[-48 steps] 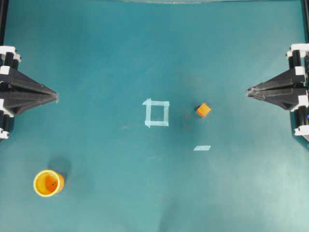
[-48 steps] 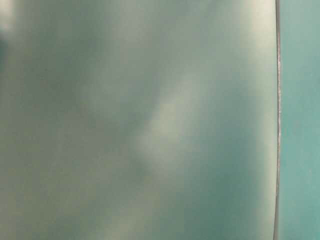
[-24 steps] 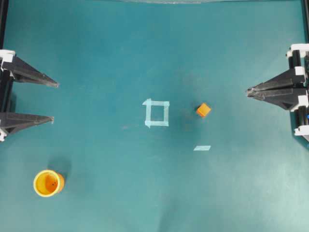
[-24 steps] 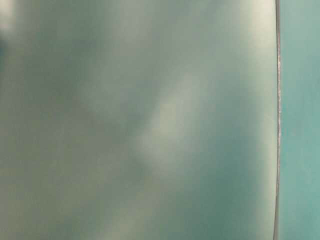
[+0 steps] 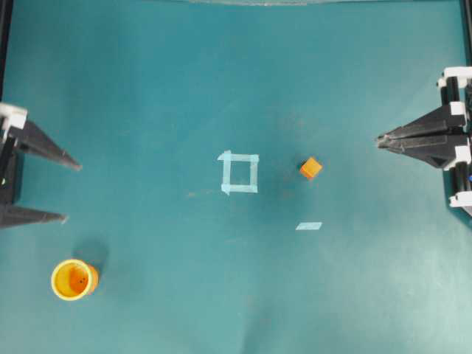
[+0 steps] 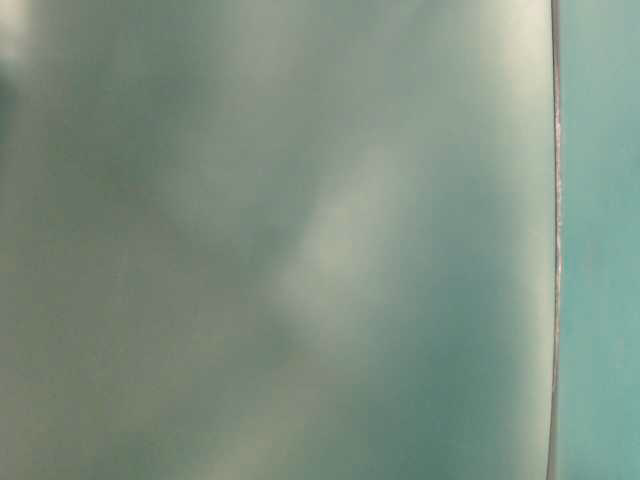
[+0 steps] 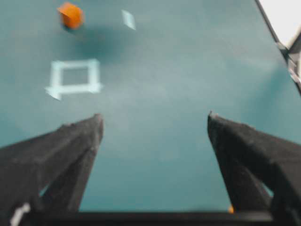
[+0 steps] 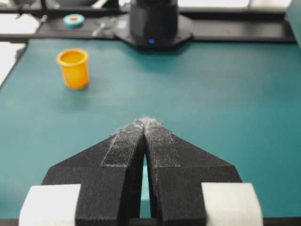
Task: Move the cup toward the block with left arm.
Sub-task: 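Open the left gripper and lower it toward the orange cup, then position the open left gripper around the orange cup rim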
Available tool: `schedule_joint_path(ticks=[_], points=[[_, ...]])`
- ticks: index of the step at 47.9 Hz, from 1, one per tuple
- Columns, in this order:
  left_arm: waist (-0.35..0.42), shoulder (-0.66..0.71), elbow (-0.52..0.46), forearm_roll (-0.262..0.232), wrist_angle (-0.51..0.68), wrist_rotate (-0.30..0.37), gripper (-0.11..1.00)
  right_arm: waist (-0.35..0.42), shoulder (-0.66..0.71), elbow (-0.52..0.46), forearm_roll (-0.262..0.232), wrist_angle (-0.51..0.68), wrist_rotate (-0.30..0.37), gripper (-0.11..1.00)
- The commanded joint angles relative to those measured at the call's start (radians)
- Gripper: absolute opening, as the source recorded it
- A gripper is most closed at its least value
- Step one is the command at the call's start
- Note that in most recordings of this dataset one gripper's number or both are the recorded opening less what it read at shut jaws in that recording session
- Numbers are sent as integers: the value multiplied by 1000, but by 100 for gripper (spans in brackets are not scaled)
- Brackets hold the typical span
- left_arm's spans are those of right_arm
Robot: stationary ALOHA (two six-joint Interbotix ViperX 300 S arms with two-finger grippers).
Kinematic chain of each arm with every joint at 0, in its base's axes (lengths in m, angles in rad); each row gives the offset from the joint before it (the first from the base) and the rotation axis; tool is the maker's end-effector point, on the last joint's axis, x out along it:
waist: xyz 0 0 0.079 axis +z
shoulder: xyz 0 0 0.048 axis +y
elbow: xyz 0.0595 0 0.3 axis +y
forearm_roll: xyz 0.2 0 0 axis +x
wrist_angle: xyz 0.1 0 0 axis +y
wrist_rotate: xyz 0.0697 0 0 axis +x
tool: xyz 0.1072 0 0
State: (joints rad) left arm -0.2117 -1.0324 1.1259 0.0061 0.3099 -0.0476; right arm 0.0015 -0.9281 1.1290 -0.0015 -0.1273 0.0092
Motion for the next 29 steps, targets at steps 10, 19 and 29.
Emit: schedule_joint_path(ticks=[10,19,29], points=[[-106,25,-28,2,80,3,88,3,3,-31,2,-3,2,0],[-210,54,-23,2,156,2,88,3,3,-31,0,-3,2,0],[-299,114,-12,2,163,-2,88,2,3,-31,0,-2,2,0]])
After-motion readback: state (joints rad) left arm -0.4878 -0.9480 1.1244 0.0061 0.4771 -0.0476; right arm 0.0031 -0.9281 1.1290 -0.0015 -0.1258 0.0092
